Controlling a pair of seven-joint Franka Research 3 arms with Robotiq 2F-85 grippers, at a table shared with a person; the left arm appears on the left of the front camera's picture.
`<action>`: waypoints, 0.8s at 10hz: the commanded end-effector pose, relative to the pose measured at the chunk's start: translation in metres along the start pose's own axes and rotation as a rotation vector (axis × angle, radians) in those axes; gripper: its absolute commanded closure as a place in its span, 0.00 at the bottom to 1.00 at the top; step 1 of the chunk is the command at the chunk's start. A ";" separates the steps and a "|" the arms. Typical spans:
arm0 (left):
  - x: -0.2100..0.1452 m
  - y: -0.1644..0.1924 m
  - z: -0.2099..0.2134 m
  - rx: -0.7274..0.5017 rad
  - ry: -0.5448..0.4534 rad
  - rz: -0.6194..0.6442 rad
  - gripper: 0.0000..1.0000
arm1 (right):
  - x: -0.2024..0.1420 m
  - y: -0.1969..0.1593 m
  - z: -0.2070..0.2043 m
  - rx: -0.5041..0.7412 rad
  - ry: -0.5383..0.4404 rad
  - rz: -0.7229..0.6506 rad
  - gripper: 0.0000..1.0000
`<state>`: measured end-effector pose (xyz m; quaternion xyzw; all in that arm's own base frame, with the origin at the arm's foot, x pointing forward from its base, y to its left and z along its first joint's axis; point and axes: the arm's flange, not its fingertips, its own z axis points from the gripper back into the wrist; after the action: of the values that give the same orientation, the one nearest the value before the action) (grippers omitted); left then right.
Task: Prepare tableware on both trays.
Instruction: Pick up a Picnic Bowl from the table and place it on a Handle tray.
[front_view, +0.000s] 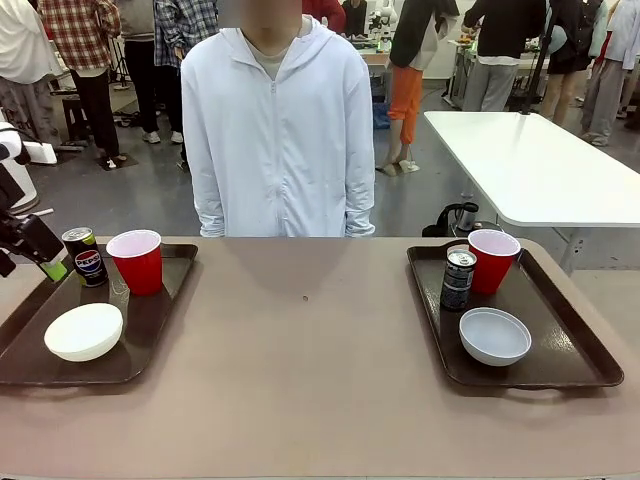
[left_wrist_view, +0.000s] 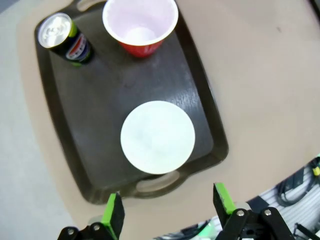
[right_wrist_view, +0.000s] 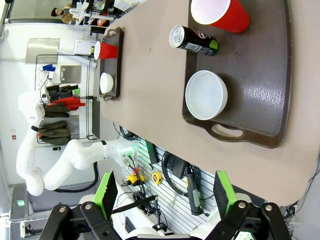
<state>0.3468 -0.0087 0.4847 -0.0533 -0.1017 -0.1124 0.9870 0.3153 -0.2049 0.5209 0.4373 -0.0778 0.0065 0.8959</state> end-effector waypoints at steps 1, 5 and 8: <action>0.005 0.002 -0.007 0.004 -0.008 0.003 0.07 | 0.000 0.002 0.000 0.019 -0.008 0.007 0.00; 0.005 0.002 -0.007 0.004 -0.008 0.003 0.07 | 0.000 0.002 0.000 0.019 -0.008 0.007 0.00; 0.020 0.036 0.045 -0.478 0.106 0.051 0.07 | 0.000 0.002 0.000 0.019 -0.008 0.007 0.00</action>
<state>0.3499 0.0047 0.5001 -0.1717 -0.0644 -0.1221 0.9754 0.3152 -0.2049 0.5209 0.4373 -0.0777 0.0063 0.8959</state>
